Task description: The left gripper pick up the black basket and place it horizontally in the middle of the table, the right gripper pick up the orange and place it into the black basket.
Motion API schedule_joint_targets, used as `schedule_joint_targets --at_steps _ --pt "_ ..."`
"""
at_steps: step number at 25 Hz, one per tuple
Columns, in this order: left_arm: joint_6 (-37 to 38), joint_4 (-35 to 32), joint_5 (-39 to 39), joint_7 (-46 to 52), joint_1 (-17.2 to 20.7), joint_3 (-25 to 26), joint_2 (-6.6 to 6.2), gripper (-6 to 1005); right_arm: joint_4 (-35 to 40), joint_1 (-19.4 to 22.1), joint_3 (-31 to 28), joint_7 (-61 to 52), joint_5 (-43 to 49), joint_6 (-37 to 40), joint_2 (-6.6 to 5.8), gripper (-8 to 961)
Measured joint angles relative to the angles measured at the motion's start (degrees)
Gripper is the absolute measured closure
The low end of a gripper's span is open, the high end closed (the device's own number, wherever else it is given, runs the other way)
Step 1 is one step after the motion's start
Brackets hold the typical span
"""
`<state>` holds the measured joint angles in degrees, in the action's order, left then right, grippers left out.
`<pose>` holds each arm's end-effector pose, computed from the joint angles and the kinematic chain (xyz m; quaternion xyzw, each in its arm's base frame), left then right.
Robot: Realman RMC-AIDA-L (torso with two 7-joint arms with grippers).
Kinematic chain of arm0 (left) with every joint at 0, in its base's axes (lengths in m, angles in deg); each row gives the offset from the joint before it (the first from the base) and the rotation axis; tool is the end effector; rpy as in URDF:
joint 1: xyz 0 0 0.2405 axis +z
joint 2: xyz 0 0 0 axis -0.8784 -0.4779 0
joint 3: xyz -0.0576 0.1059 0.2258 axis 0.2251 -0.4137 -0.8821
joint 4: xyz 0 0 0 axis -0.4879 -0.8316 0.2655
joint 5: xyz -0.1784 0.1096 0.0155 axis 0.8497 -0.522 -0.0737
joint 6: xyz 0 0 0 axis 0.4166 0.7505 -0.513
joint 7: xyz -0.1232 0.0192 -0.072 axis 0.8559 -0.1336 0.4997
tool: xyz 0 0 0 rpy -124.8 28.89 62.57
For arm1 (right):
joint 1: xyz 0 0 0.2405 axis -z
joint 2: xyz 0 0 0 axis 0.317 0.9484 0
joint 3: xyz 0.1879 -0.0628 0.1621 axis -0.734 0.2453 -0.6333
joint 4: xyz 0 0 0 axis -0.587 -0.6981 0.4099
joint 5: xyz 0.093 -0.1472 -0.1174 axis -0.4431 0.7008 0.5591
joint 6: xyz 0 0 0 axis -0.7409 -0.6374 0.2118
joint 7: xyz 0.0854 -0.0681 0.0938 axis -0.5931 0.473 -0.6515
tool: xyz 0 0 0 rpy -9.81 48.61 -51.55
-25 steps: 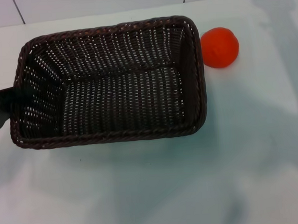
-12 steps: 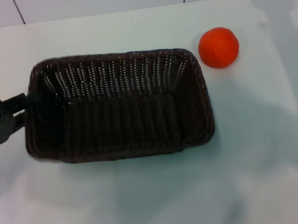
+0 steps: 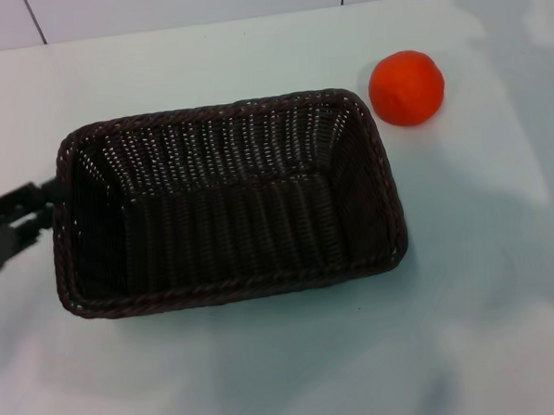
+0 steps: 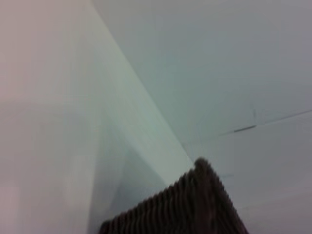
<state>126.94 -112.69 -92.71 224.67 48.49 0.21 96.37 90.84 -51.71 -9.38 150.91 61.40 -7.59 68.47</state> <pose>-0.3240 0.2720 0.0312 -0.6206 -0.6815 -0.3685 0.1212 0.3221 0.3796 0.0710 -0.2945 -0.5567 -0.6219 0.4653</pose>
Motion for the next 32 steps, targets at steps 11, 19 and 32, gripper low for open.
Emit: schedule_joint_targets --at_steps 11,19,32 --pt "-0.53 2.17 7.32 -35.89 -2.10 10.40 -0.65 468 18.88 2.51 22.75 -35.40 23.10 -9.56 -6.28 204" --pt "-2.44 8.16 17.72 -52.97 -3.84 10.75 -0.56 469 35.28 0.60 23.27 -73.37 58.90 -3.24 -10.01 190" --pt "-4.68 11.99 19.80 -55.93 -6.34 11.22 -0.56 128 39.94 -5.05 24.00 -79.86 86.23 2.13 -6.41 16"
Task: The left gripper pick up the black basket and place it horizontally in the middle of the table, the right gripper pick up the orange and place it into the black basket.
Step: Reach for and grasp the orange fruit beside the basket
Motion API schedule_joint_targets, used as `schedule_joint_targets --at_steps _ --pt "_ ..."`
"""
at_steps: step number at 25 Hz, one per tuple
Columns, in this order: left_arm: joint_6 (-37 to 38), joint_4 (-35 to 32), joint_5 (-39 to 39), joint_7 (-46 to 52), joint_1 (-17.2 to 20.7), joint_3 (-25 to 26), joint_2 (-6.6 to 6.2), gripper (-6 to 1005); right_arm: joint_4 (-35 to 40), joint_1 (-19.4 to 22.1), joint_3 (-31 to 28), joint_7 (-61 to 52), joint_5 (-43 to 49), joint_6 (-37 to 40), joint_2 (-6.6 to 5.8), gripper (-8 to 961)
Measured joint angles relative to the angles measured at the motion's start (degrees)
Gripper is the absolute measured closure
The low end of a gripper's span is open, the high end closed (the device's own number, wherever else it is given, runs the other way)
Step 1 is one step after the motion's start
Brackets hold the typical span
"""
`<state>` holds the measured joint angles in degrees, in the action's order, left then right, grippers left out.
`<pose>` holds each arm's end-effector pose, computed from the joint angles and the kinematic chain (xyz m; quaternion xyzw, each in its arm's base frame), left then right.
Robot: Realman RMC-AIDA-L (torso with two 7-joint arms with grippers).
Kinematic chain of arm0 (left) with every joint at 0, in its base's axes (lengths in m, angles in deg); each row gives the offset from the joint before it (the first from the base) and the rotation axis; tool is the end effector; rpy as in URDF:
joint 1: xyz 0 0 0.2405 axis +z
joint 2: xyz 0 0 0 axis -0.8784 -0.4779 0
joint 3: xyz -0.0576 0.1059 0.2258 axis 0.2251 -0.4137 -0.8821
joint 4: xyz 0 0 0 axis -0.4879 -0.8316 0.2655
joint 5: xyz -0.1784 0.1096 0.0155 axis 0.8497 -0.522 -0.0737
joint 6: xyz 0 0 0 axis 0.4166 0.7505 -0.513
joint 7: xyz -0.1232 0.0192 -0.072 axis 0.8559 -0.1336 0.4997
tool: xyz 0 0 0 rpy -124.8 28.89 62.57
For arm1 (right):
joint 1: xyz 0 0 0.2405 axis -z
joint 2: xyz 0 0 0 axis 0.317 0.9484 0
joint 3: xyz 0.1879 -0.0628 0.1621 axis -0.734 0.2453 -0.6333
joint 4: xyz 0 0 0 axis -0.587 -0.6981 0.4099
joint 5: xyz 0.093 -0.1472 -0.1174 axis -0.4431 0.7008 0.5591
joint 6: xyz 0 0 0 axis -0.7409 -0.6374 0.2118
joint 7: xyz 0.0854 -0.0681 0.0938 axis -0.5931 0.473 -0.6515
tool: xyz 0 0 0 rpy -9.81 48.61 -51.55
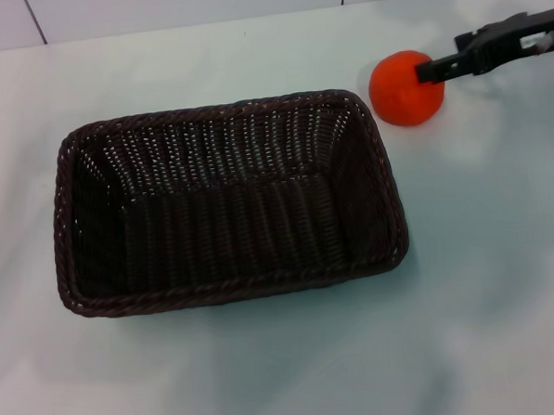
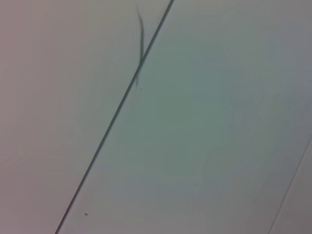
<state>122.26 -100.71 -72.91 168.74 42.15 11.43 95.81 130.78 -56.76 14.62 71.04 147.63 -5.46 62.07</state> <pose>-0.3194 0.3118 0.0660 -0.7214 -0.3509 -0.4570 0.3842 0.2609 0.4162 0.0663 -0.3625 -0.8905 -0.2696 0.0546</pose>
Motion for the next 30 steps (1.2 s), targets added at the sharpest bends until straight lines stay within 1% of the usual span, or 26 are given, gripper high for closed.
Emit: schedule_joint_targets --at_steps 5,7,16,24,29,30 --pt "-0.02 1.39 1.00 0.23 -0.20 0.04 0.03 103 0.03 0.30 0.13 1.03 1.91 -3.31 2.08 14" --pt "-0.03 1.75 1.13 0.40 -0.22 0.04 0.02 103 -0.28 0.35 0.20 1.61 2.39 -4.40 2.45 20" --pt "-0.03 3.70 2.70 0.93 -0.24 0.02 0.08 102 -3.36 -1.25 1.44 2.77 2.57 -7.79 2.88 48" --pt "-0.07 4.95 4.06 1.02 0.22 0.13 0.05 103 -10.20 -3.44 1.58 5.15 2.62 -13.43 3.00 72" --pt "-0.02 4.96 4.12 1.74 0.24 0.12 0.06 102 -13.03 -4.08 1.76 6.10 2.62 -16.46 3.06 151" --pt "-0.06 4.96 4.13 1.84 0.23 0.12 0.05 102 -13.17 -4.09 1.78 6.15 2.60 -16.55 3.06 188"
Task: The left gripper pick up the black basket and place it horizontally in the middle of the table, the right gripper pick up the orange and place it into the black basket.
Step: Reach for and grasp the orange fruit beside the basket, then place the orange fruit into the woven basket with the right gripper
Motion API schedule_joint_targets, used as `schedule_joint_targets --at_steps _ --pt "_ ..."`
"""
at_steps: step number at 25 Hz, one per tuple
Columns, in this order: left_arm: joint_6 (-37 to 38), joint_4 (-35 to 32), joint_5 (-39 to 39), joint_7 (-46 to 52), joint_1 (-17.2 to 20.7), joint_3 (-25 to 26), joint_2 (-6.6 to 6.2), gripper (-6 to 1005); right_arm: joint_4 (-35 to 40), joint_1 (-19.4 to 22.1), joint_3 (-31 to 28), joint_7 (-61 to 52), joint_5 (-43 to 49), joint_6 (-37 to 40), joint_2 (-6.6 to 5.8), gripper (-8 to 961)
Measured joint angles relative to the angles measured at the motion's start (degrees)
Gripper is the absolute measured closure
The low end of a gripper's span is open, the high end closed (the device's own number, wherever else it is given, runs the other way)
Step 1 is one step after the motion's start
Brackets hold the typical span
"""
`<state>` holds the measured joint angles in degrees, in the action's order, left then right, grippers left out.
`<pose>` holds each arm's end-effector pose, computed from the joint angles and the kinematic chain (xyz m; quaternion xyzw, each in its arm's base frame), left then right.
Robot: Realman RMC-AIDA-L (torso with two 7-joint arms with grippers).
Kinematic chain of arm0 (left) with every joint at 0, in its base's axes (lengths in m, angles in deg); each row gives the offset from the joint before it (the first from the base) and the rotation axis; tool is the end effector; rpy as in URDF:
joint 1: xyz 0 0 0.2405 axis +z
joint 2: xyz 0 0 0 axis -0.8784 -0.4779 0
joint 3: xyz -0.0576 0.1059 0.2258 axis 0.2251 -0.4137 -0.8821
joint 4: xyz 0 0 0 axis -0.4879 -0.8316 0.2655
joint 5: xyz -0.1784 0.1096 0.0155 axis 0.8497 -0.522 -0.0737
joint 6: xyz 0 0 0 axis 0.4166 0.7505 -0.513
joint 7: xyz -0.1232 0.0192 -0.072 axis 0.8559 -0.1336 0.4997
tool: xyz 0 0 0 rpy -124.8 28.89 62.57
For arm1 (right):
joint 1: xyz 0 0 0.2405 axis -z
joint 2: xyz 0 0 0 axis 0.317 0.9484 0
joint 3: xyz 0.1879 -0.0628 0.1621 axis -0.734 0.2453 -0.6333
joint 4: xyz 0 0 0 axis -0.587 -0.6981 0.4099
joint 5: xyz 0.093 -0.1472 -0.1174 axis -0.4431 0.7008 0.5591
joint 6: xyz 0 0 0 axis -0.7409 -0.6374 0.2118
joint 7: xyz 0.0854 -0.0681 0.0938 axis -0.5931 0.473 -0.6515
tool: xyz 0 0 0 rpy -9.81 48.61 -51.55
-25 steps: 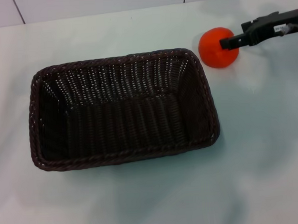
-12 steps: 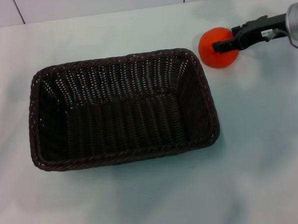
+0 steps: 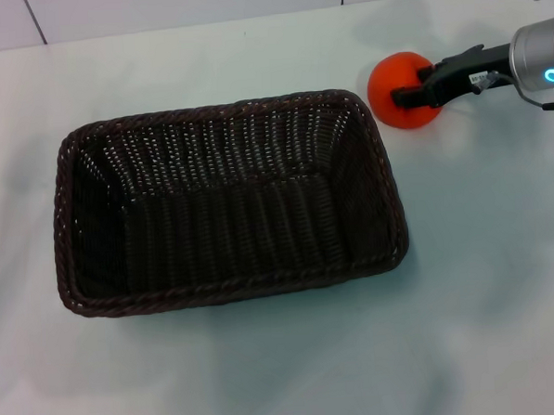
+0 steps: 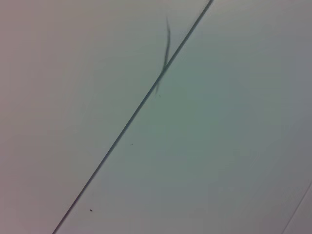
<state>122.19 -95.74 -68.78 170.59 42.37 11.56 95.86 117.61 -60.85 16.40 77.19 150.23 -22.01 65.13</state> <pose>-0.3236 0.3078 0.0570 -0.6796 -0.3903 -0.4984 0.3708 0.2740 0.4291 0.0106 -0.3485 -0.8872 -0.3018 0.0161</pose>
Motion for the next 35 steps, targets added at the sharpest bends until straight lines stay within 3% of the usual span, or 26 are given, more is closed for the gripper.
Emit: schedule_joint_targets --at_steps 4,7,12,24,30,35 --pt "-0.15 0.00 0.03 0.59 -0.20 0.00 -0.06 101 -0.02 0.24 -0.36 1.07 -0.51 0.11 0.00 334" --pt "-0.32 0.01 0.29 0.68 -0.25 0.00 -0.06 101 -0.02 0.49 -0.48 1.88 -1.17 0.69 0.00 558" --pt "-0.35 0.11 0.70 1.15 0.01 0.11 -0.03 100 -0.16 0.96 -0.52 3.10 -3.67 1.83 0.00 757" --pt "0.10 0.10 0.72 2.34 0.41 1.49 -0.11 101 0.30 2.95 -1.21 5.24 -10.68 3.21 -0.34 817" --pt "0.56 0.08 0.72 2.35 0.86 1.73 -0.12 101 0.44 4.24 -4.49 7.33 -17.36 3.26 -0.27 862" --pt "1.02 0.08 0.73 2.35 1.04 2.30 -0.07 103 1.50 6.63 -6.25 16.26 -37.10 14.71 1.39 888"
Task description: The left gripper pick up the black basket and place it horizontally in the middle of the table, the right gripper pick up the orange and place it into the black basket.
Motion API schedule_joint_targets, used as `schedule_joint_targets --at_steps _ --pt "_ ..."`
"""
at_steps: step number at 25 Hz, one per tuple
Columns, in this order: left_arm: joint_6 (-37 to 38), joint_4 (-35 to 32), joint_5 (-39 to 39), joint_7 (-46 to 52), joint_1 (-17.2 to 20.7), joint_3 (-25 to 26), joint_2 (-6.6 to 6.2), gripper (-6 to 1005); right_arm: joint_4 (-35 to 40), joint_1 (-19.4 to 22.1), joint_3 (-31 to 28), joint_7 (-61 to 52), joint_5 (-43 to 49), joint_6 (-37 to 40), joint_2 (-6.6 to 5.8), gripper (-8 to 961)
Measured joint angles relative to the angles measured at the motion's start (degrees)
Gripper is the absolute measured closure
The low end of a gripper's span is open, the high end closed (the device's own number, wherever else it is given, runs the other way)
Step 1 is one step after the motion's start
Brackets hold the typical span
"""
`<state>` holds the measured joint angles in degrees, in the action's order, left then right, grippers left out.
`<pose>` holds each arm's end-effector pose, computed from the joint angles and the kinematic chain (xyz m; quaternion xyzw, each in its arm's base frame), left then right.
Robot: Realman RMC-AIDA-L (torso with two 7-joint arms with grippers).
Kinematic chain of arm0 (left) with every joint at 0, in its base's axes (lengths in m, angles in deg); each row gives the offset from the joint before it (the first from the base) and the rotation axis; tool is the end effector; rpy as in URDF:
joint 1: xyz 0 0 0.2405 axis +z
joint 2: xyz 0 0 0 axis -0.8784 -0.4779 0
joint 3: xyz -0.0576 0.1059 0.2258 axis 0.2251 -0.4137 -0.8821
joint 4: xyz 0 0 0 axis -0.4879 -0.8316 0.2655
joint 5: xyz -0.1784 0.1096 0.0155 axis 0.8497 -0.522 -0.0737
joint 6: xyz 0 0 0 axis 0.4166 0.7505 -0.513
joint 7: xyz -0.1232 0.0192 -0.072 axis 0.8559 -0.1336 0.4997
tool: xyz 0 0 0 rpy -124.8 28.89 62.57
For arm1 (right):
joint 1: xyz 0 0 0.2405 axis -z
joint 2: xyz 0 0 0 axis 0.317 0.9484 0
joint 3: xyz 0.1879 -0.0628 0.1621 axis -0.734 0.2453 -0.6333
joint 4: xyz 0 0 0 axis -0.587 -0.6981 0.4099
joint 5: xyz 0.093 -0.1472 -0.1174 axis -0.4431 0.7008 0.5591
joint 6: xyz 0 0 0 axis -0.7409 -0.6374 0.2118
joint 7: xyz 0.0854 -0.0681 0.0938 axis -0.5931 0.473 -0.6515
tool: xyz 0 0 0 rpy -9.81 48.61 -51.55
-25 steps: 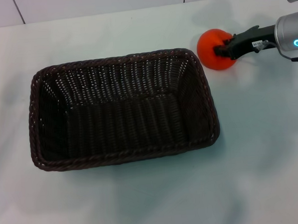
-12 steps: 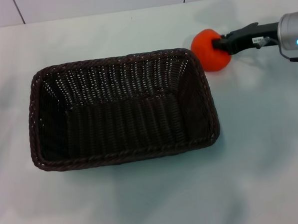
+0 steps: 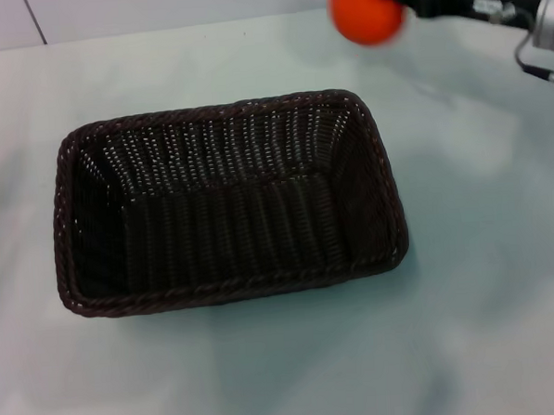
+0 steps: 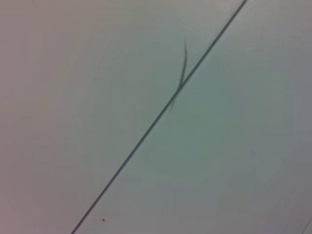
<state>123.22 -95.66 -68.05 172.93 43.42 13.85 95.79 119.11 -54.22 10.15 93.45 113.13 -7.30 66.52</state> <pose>-0.3318 0.2995 0.0651 -0.6539 -0.4053 -0.5165 0.3760 0.2353 0.4090 0.0377 -0.3271 -0.8468 -0.2620 0.3275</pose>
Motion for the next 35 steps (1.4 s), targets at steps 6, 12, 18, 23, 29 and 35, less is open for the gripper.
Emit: schedule_joint_targets --at_steps 6,12,18,23,29,35 --pt "0.02 -0.01 0.14 0.00 0.02 0.03 0.03 119 -0.81 -3.19 2.53 8.17 -5.26 15.94 2.24 888" --pt "0.35 0.00 0.46 0.00 0.08 0.25 0.04 136 -4.44 -4.69 9.07 12.33 -5.91 18.36 2.22 880" --pt "0.67 0.00 0.59 0.00 0.11 0.67 0.04 152 -4.64 -4.07 10.55 12.17 -5.93 18.50 2.14 871" --pt "1.90 0.12 1.47 -1.00 0.09 0.69 0.04 166 -4.69 -2.89 7.88 12.65 -6.51 18.26 2.16 662" --pt "7.17 4.58 7.42 -13.45 0.60 1.73 0.12 182 -10.95 2.16 -0.27 20.89 -23.50 18.63 2.35 415" --pt "17.78 19.46 16.90 -40.29 0.23 11.15 0.57 198 -23.11 6.33 -3.62 36.16 -46.30 19.53 2.39 179"
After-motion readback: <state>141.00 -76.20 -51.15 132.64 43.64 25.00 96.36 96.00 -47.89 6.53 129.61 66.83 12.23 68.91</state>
